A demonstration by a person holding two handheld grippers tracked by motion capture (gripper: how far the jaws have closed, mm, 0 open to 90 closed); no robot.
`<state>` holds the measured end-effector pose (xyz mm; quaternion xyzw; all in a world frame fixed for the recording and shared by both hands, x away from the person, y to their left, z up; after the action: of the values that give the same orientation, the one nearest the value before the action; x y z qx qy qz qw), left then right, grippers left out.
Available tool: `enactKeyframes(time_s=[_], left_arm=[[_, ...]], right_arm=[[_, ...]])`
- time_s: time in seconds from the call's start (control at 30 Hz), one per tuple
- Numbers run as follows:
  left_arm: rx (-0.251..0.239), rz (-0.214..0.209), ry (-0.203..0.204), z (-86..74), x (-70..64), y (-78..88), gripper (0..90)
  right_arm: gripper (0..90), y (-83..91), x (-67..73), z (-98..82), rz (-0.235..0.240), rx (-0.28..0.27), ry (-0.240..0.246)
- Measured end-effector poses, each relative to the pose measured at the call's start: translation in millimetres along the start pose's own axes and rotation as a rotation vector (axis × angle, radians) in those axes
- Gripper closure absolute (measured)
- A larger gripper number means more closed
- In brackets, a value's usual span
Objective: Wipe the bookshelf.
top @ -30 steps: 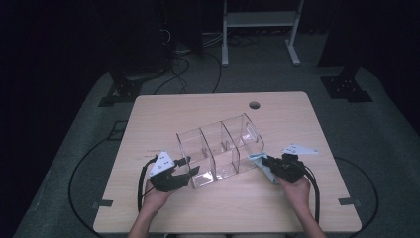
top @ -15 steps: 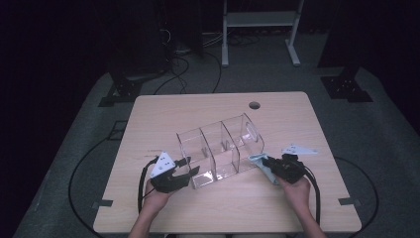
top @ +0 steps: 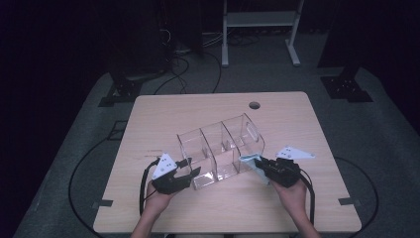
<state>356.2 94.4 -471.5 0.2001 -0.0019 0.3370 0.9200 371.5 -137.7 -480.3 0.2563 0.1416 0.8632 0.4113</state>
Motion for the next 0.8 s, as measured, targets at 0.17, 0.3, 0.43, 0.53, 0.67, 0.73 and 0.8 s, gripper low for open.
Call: enactKeyframes(time_s=[0.17, 0.3, 0.43, 0.53, 0.67, 0.73, 0.8], left_arm=[[0.0, 0.0, 0.0, 0.7, -3.2, -1.3, 49.7], [0.003, 0.005, 0.001, 1.1, -3.9, -1.7, 49.7], [0.008, 0.008, 0.001, 0.9, -4.5, -1.2, 49.7], [0.008, 0.009, -0.003, 0.7, -4.8, -1.1, 49.7], [0.006, 0.007, -0.003, 1.0, -5.1, -1.2, 49.7], [0.003, 0.005, 0.0, 1.3, -6.0, -1.7, 49.7], [0.001, 0.004, 0.0, 1.7, -6.5, -2.3, 49.7]], right_arm=[[79.9, -10.5, 19.4, 17.9, 0.026, -0.014, 0.028], [79.9, -19.6, 17.9, 15.4, 0.008, -0.01, 0.031], [79.9, -24.3, 13.1, 1.9, -0.014, 0.022, 0.035], [79.9, -32.4, 7.8, -15.8, -0.015, 0.069, 0.012], [80.0, -31.4, 8.1, -22.4, -0.007, 0.08, 0.008], [80.0, -23.6, 13.3, -10.0, 0.001, 0.04, 0.018], [79.9, -16.7, 19.2, 4.8, 0.008, 0.0, 0.034]])
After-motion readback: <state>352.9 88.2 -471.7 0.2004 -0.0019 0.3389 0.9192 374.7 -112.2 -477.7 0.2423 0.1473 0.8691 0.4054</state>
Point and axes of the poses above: each handheld gripper's, and its own axes: y roughly backward along the jaws, z roughly out of its top, x roughly to its left, the point moved 10 cm from there along -y, roughly forward along the jaws, and after that the axes turned 10 degrees about -y, right-handed, at the moved point
